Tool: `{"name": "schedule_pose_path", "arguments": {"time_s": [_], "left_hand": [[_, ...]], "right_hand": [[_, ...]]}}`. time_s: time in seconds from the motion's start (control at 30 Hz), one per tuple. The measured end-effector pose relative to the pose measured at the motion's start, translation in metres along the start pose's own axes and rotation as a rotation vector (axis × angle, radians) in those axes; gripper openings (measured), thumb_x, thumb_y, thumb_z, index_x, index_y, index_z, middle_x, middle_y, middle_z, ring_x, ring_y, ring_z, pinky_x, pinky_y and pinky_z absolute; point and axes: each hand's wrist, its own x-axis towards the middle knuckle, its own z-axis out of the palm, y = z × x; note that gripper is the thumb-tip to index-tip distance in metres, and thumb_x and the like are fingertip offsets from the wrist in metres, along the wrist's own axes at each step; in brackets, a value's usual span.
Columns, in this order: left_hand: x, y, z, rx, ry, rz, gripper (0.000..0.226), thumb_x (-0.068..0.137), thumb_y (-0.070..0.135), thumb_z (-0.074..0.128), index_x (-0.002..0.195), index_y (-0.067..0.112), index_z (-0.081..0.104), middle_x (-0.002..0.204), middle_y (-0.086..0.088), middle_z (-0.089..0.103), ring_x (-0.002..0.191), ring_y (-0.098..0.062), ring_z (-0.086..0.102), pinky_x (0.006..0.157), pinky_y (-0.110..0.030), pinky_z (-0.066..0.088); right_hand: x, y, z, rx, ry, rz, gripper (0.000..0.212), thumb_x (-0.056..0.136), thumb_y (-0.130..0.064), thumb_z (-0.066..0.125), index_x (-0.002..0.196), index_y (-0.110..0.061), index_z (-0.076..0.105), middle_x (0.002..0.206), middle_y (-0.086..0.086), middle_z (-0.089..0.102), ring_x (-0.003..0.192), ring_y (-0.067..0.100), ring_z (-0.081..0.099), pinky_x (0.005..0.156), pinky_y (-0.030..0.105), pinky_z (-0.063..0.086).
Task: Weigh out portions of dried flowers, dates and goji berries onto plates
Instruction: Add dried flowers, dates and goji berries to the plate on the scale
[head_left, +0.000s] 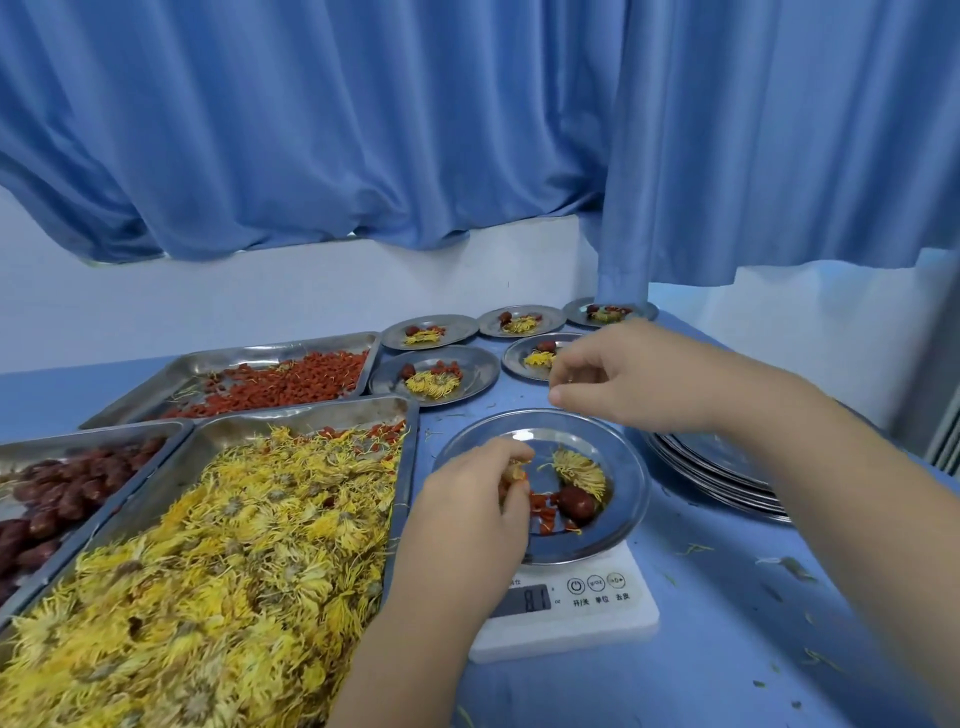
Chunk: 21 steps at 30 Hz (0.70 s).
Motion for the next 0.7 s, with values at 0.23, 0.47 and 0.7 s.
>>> {"name": "schedule_pose_path", "arguments": {"time_s": [0.23, 0.47, 0.7], "left_hand": [[0.0, 0.009, 0.002, -0.172, -0.052, -0.019, 0.028, 0.088, 0.012, 0.065, 0.1, 0.037, 0.063, 0.094, 0.015, 0.06, 0.088, 0.008, 0.053, 0.072, -0.004, 0.041], [0.0, 0.011, -0.001, -0.517, -0.086, -0.223, 0.037, 0.091, 0.009, 0.061, 0.108, 0.042, 0.057, 0.091, 0.014, 0.072, 0.084, 0.0, 0.066, 0.065, -0.009, 0.048], [0.003, 0.009, -0.006, -0.81, -0.047, -0.314, 0.024, 0.096, 0.006, 0.053, 0.109, 0.023, 0.064, 0.096, 0.006, 0.075, 0.096, -0.01, 0.071, 0.08, -0.027, 0.058]], "right_hand": [[-0.067, 0.029, 0.041, -0.1, 0.246, -0.21, 0.014, 0.089, -0.023, 0.06, 0.078, -0.018, 0.065, 0.069, -0.013, 0.05, 0.069, 0.009, 0.046, 0.067, 0.031, 0.042], [-0.095, 0.036, 0.068, 0.059, 0.443, -0.237, 0.01, 0.086, -0.017, 0.06, 0.078, -0.015, 0.067, 0.073, -0.01, 0.053, 0.071, 0.01, 0.049, 0.069, 0.024, 0.041], [-0.097, 0.037, 0.074, 0.107, 0.401, -0.234, 0.01, 0.086, -0.016, 0.061, 0.078, -0.013, 0.068, 0.073, -0.007, 0.057, 0.07, 0.01, 0.051, 0.069, 0.022, 0.041]]}}
